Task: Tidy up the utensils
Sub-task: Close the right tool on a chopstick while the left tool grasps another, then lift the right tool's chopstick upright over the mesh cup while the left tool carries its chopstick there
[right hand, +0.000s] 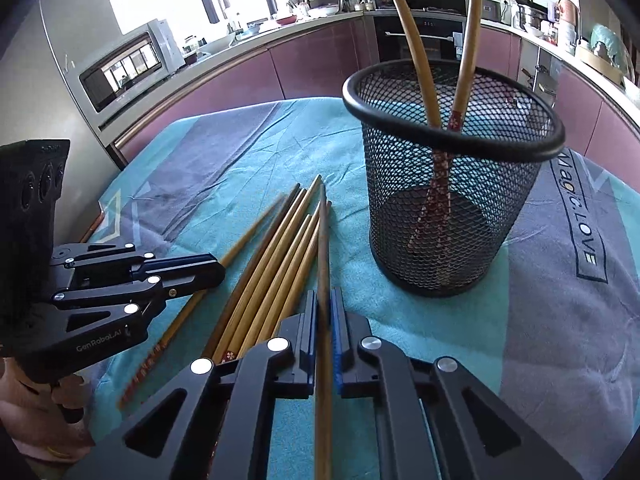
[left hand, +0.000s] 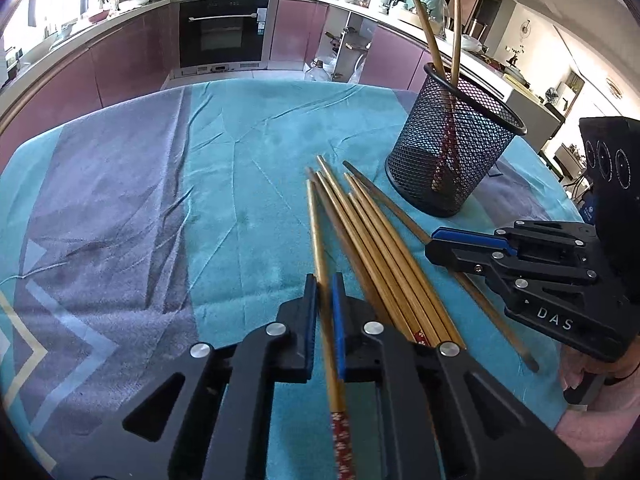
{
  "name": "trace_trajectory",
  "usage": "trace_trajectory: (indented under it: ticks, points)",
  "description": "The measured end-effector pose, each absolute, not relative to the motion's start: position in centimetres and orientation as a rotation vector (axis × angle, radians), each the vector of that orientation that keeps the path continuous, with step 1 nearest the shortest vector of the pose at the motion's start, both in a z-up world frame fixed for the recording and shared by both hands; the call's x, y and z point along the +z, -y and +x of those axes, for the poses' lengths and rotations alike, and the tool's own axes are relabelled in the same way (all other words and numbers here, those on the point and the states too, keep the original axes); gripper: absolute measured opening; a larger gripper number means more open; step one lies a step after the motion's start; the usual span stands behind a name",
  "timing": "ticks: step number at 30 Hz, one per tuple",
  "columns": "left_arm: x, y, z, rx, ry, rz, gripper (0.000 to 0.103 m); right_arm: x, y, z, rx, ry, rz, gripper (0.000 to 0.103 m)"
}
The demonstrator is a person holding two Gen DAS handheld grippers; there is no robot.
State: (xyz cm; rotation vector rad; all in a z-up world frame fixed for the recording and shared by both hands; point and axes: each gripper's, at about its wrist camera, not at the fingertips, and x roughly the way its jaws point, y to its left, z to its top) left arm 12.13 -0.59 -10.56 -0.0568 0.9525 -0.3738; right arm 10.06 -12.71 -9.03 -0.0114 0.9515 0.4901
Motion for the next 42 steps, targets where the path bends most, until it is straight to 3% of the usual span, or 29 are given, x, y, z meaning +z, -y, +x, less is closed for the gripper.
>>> trace_trajectory:
  ticks: [16, 42]
  points:
    - [-6.8, -1.4, 10.8, -0.415, -0.863, -0.135, 0.008, -5.7, 14.3, 8.4, 0.589, -0.852, 0.075, 0.006]
    - [4.7, -1.3, 8.4, -0.603, -0.578, -0.217, 0.007, 2.4, 19.5, 6.6, 0.582, -0.573, 0.156, 0.006]
